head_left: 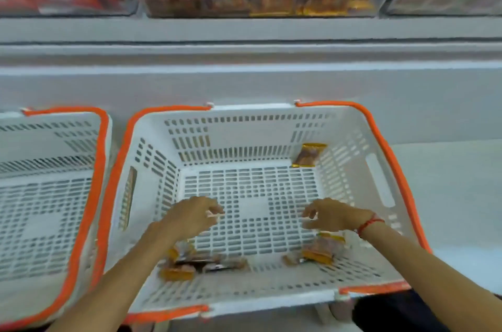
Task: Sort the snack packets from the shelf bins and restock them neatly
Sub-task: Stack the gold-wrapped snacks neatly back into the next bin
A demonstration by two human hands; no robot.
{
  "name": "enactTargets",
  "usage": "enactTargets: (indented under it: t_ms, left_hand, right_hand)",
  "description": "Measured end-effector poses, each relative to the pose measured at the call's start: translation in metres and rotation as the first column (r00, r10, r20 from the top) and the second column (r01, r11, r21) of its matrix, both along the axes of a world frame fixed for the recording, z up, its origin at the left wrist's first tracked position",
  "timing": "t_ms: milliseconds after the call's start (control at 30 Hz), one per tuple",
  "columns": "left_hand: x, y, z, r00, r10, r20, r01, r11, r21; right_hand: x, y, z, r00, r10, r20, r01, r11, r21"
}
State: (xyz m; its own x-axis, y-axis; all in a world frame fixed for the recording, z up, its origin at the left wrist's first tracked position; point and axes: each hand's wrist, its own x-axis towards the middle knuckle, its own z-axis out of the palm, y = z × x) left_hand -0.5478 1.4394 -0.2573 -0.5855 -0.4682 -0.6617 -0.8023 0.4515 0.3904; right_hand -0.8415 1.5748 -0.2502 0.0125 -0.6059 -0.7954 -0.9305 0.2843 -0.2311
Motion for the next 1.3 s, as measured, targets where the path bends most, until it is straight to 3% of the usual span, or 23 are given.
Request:
enactTargets:
  t_ms: [67, 167, 367, 433, 500, 533, 567, 633, 667, 700, 733, 800, 867, 933, 967, 1000, 1067, 1200, 1300]
  left_hand:
    - [0.009, 0.007, -0.017, 0.974, -0.147, 0.171, 0.125, 0.983, 0.135]
    - [0.007, 0.021, -0.033, 0.928, -0.304, 0.216, 0.209, 0.904, 0.374]
    - [-0.005, 0.030, -0.048, 0.894, -0.415, 0.167, 0.373, 0.898, 0.236]
    - [-0.005, 0.022, -0.050, 0.942, -0.317, 0.112, 0.301, 0.944, 0.135]
    - [-0.010, 0.011, -0.041, 0.994, -0.112, 0.001, 0.112, 0.993, 0.045]
    - [-0.015, 0.005, -0.035, 0.996, 0.038, -0.084, -0.032, 0.997, 0.067]
    - [-0.020, 0.001, -0.028, 0.967, 0.191, -0.167, -0.173, 0.978, 0.120]
    - [-0.032, -0.006, -0.013, 0.863, 0.431, -0.264, -0.382, 0.898, 0.217]
    - [-0.037, -0.010, -0.007, 0.807, 0.516, -0.287, -0.449, 0.852, 0.268]
    - [-0.042, -0.012, 0.000, 0.751, 0.591, -0.295, -0.503, 0.801, 0.324]
    - [-0.045, -0.013, 0.006, 0.689, 0.660, -0.299, -0.545, 0.744, 0.387]
    - [-0.052, -0.012, 0.024, 0.544, 0.790, -0.282, -0.584, 0.598, 0.549]
    - [-0.061, -0.006, 0.043, 0.433, 0.858, -0.278, -0.539, 0.494, 0.682]
    - [-0.071, 0.003, 0.059, 0.360, 0.882, -0.304, -0.473, 0.454, 0.755]
    - [-0.075, 0.007, 0.066, 0.308, 0.896, -0.319, -0.443, 0.432, 0.785]
    - [-0.079, 0.009, 0.071, 0.264, 0.901, -0.343, -0.417, 0.428, 0.802]
    - [-0.083, 0.013, 0.079, 0.218, 0.897, -0.385, -0.390, 0.442, 0.808]
    - [-0.091, 0.013, 0.104, 0.114, 0.919, -0.378, -0.349, 0.393, 0.851]
    - [-0.100, 0.009, 0.132, 0.112, 0.877, -0.467, -0.376, 0.472, 0.797]
  right_hand:
    - [0.008, 0.008, -0.016, 1.000, -0.014, -0.018, 0.017, 0.988, 0.150]
    - [0.018, 0.021, -0.036, 0.999, -0.044, -0.009, 0.045, 0.981, 0.187]
    - [0.010, 0.014, -0.029, 0.994, -0.097, -0.053, 0.104, 0.982, 0.157]
    - [0.007, 0.004, -0.020, 0.988, -0.148, -0.052, 0.152, 0.984, 0.093]
    - [-0.003, -0.010, -0.010, 0.941, -0.325, 0.095, 0.326, 0.945, -0.002]
    - [-0.003, -0.017, 0.000, 0.866, -0.440, 0.236, 0.463, 0.885, -0.047]
    - [0.001, -0.023, 0.010, 0.729, -0.544, 0.416, 0.612, 0.790, -0.037]
    - [0.012, -0.033, 0.026, 0.287, -0.641, 0.712, 0.818, 0.551, 0.167]
    - [0.017, -0.037, 0.030, 0.093, -0.636, 0.766, 0.849, 0.452, 0.272]
    - [0.021, -0.042, 0.032, -0.027, -0.622, 0.783, 0.863, 0.381, 0.333]
    - [0.026, -0.046, 0.035, -0.081, -0.595, 0.800, 0.881, 0.333, 0.337]
    - [0.034, -0.055, 0.039, -0.054, -0.538, 0.841, 0.954, 0.221, 0.202]
    - [0.047, -0.060, 0.047, 0.149, -0.452, 0.880, 0.985, 0.149, -0.090]
    - [0.064, -0.062, 0.059, 0.472, -0.307, 0.826, 0.874, 0.287, -0.393]
    - [0.072, -0.062, 0.061, 0.578, -0.229, 0.783, 0.791, 0.394, -0.468]
    - [0.079, -0.062, 0.064, 0.626, -0.192, 0.756, 0.736, 0.465, -0.491]
    - [0.081, -0.063, 0.073, 0.578, -0.187, 0.795, 0.770, 0.449, -0.454]
    - [0.073, -0.064, 0.095, 0.545, -0.230, 0.807, 0.838, 0.191, -0.511]
    - [0.069, -0.065, 0.117, 0.503, -0.284, 0.816, 0.863, 0.204, -0.462]
